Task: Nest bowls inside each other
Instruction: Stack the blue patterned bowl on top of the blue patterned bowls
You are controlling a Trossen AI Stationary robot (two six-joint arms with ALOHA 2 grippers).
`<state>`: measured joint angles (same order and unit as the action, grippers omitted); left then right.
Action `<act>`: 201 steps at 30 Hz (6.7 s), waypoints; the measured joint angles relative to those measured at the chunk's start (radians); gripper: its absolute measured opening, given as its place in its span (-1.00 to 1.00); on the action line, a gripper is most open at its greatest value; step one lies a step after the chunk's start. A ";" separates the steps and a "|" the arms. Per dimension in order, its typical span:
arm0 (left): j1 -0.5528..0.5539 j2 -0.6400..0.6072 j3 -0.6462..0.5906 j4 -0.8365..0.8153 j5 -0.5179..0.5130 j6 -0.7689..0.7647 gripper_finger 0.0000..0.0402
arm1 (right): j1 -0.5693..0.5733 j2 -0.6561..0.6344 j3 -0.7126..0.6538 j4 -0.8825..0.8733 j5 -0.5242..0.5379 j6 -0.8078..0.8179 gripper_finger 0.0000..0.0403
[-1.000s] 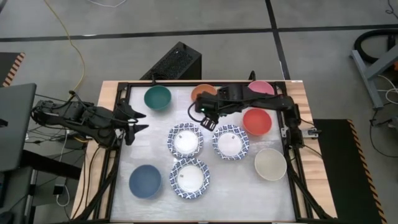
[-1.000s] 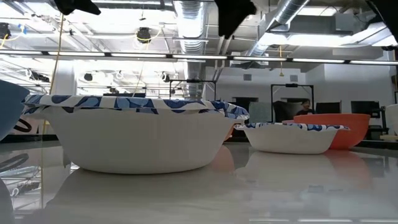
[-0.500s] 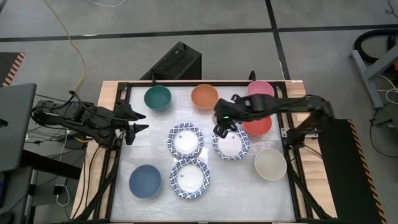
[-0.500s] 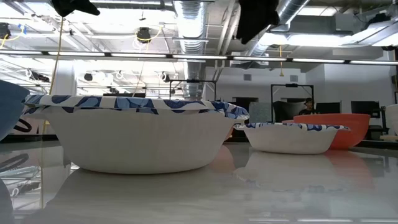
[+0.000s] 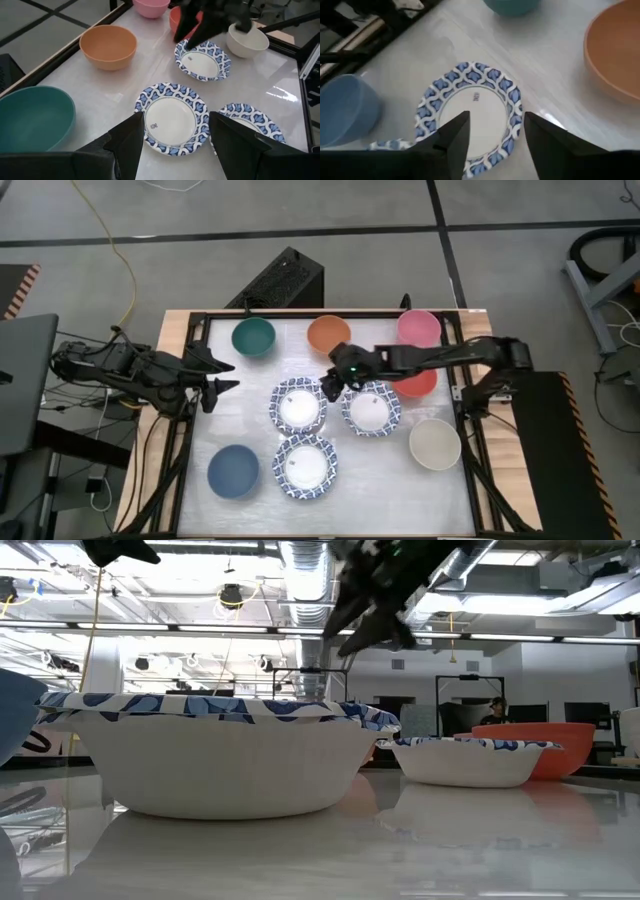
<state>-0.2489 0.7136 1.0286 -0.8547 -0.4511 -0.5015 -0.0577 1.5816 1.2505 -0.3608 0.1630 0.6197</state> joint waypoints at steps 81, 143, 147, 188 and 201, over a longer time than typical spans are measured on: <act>0.000 0.000 0.000 -0.026 -0.069 0.053 0.06 | -0.132 0.292 0.412 -0.287 -0.227 -0.102 -0.95; 0.000 0.024 0.000 -0.030 -0.069 0.053 0.06 | 0.091 0.438 0.414 -0.260 -0.633 -0.390 -0.81; 0.000 0.026 0.000 -0.030 -0.069 0.050 0.06 | 0.093 0.438 0.414 -0.260 -0.634 -0.393 -0.71; 0.000 0.026 0.000 -0.030 -0.050 0.052 0.06 | 0.114 0.429 0.415 -0.181 -0.547 -0.457 0.24; 0.000 0.026 0.000 -0.030 -0.051 0.052 0.06 | 0.030 0.427 0.582 -0.658 -0.445 -0.610 0.24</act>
<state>-0.2486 0.7399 1.0290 -0.8848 -0.5026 -0.4492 -0.0275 2.0090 1.8326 -1.0187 -0.2817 0.0095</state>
